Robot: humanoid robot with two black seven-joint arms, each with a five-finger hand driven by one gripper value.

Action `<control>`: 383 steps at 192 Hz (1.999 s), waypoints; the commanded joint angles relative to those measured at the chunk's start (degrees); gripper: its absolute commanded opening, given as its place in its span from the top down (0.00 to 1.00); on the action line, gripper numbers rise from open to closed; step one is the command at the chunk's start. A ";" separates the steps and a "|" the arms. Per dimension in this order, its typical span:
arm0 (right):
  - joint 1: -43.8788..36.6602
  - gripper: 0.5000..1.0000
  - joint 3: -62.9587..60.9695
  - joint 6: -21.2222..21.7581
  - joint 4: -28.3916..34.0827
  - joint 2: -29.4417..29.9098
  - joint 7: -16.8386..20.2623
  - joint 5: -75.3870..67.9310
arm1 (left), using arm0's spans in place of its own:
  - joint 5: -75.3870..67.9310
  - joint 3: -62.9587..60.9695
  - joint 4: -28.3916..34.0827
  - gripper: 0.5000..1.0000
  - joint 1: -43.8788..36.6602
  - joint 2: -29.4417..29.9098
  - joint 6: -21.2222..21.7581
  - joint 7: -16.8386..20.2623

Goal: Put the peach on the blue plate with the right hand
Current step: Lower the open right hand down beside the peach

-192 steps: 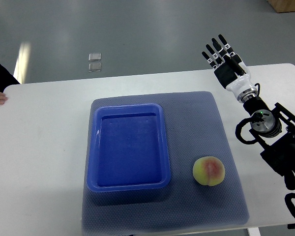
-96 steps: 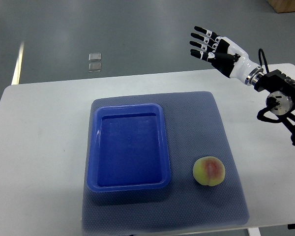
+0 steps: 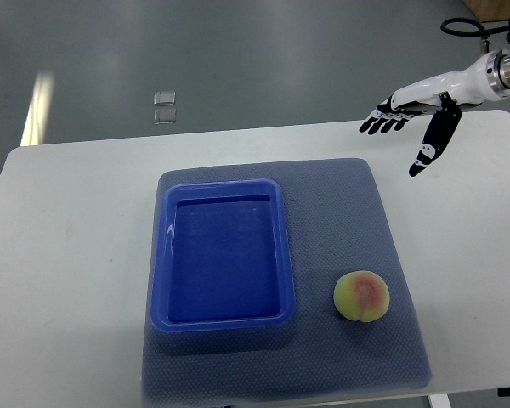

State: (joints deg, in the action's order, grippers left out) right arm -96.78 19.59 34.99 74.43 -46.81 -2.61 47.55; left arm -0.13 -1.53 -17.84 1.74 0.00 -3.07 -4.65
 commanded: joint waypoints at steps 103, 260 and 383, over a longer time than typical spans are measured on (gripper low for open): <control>6.78 0.14 2.73 -3.44 15.30 -6.36 -0.11 -3.07 | 0.13 0.04 0.09 0.00 0.01 0.00 -0.01 -0.01; 33.33 0.14 -12.21 -14.25 15.74 -5.57 -0.90 0.09 | 0.13 0.04 0.17 0.00 0.01 0.00 0.08 -0.01; 42.11 0.19 -13.88 -24.71 15.48 -3.20 -4.77 3.78 | 0.21 0.13 0.35 0.00 0.01 0.00 0.08 -0.10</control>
State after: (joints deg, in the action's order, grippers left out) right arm -55.66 5.70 11.99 90.06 -50.49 -7.18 50.88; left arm 0.01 -1.45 -17.51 1.76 0.00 -2.99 -4.70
